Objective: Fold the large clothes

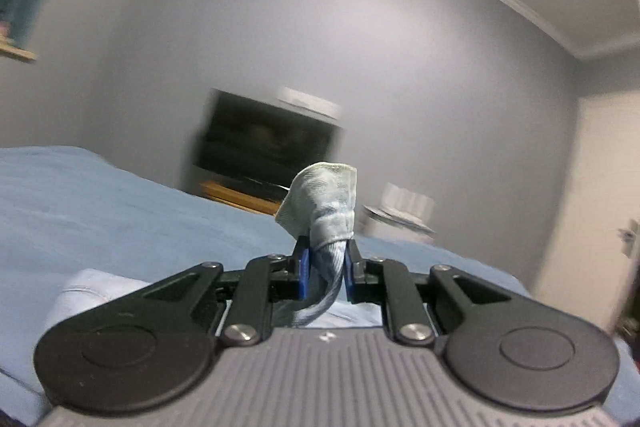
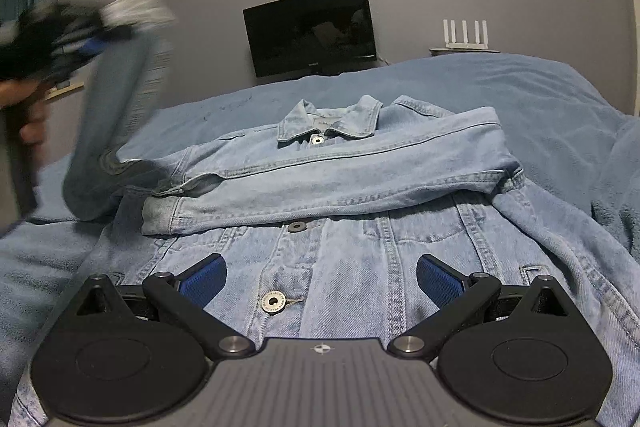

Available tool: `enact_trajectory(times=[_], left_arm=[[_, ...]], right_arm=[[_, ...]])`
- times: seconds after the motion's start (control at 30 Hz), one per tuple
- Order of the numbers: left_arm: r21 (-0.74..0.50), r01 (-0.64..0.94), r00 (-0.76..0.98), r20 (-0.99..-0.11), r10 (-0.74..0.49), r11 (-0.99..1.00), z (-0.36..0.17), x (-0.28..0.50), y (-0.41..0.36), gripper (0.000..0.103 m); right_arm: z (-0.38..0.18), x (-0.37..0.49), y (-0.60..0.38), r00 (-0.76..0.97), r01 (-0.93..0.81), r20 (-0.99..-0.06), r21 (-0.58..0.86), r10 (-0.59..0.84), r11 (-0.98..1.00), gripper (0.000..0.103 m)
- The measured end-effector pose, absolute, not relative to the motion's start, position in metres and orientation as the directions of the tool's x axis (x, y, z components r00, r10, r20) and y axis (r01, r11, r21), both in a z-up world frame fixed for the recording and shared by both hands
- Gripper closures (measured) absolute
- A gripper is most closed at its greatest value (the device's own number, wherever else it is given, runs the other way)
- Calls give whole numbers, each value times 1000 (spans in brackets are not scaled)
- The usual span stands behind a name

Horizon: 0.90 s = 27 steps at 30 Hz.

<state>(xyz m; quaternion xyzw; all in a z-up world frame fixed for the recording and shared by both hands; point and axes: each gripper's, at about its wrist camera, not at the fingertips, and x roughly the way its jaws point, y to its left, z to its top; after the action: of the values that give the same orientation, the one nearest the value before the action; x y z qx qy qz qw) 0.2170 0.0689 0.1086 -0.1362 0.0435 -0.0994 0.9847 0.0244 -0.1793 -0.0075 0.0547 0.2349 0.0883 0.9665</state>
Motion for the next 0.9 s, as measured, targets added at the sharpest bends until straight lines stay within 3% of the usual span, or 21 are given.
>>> enact_trajectory(times=[0.13,0.27,0.3,0.33,0.37,0.43,0.5,0.67,0.77,0.9], left_arm=[[-238,296,929,-155,-337,925,92,238,8,91],[-291,343,863,-278,-422,893,72,256,-16,88],[-316,347,848,-295,-439,883,69,257,-15,81],[-336,352,838,-303,-454,873,65,255,-14,57],[-353,353,831,-307,-464,866,64,251,-8,22],[-345,332,849,-296,-437,878,63,233,0,0],[-286,330,861,-298,-411,899,62,212,17,0],[-145,186,877,-421,-231,972,52,170,80,0],[-157,74,856,-497,-143,985,30,148,121,0],[-225,-59,846,-528,-71,973,-5,145,167,1]], right_arm=[[-12,27,-185,863,-129,-465,178,198,976,1],[-17,32,-196,845,-82,-499,236,193,968,1],[-18,34,-199,840,-68,-508,251,191,966,1],[-19,35,-202,835,-55,-516,266,190,962,1],[-20,36,-205,831,-41,-523,282,189,959,1],[-21,36,-209,828,-26,-528,300,188,954,1],[-21,36,-210,827,-23,-529,305,189,952,1],[-22,33,-210,829,-25,-526,305,190,952,1],[-23,37,-214,826,-20,-527,326,199,945,1],[-23,39,-226,838,-20,-490,409,238,912,2]])
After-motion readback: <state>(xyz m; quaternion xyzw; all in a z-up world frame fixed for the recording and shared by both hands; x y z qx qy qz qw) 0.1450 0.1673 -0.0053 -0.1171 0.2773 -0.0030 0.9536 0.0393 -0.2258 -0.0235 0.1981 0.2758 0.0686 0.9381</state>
